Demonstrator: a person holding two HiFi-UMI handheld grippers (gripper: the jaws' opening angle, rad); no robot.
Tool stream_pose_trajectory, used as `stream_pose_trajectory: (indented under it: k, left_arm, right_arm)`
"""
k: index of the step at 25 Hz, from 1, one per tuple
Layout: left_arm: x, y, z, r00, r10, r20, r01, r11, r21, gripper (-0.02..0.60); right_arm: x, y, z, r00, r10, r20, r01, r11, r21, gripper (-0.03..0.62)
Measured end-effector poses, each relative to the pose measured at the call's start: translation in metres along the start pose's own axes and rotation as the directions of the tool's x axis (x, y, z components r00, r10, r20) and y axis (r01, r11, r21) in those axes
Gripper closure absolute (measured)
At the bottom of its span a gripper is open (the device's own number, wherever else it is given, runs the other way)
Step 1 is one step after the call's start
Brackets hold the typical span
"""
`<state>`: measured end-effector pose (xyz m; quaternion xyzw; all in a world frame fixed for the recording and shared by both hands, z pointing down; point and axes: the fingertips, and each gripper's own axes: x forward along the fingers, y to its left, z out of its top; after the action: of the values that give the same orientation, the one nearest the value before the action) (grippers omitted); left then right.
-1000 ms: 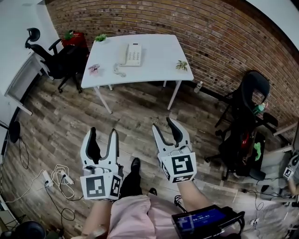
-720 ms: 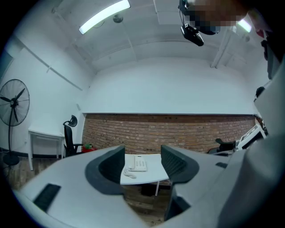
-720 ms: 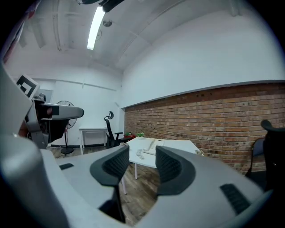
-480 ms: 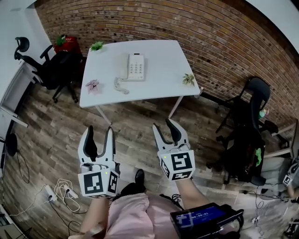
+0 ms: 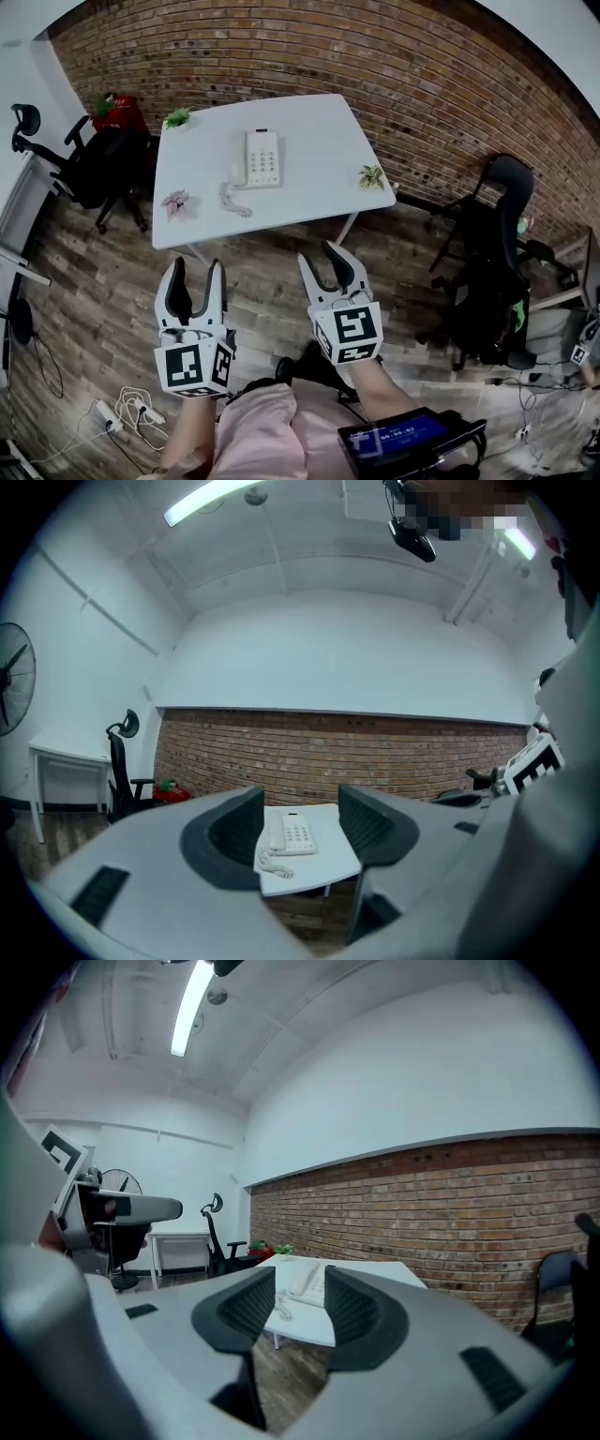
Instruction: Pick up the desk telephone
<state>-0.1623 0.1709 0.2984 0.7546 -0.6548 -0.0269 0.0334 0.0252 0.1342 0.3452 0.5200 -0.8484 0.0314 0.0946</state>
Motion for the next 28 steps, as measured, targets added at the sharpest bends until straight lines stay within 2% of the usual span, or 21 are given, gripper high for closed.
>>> stream_pose_trajectory:
  k: [5,12,20,28]
  left_arm:
    - [0.030,-0.002,-0.017,0.998,-0.037,-0.047,0.038,0.999,0.007,0.327]
    - [0.092,0.002,-0.031,0.996,-0.050,-0.080,0.051,0.999,0.014,0.327]
    - [0.176,0.010,-0.047,0.990,-0.039,-0.134,0.039,0.999,-0.001,0.325]
    - [0.243,0.015,-0.062,0.982,0.005,-0.187,-0.003,1.000,0.014,0.321]
  right_arm:
    - [0.022,-0.011,-0.001,1.000,-0.010,-0.006,0.010,1.000,0.005,0.427]
    - [0.073,-0.044,-0.005,1.000,-0.025,-0.016,0.026,0.999,0.023,0.427]
    - [0.151,-0.084,-0.018,0.996,0.006,-0.084,-0.002,0.999,0.052,0.427]
    - [0.218,-0.118,-0.022,0.992,0.065,-0.105,-0.056,0.995,0.082,0.427]
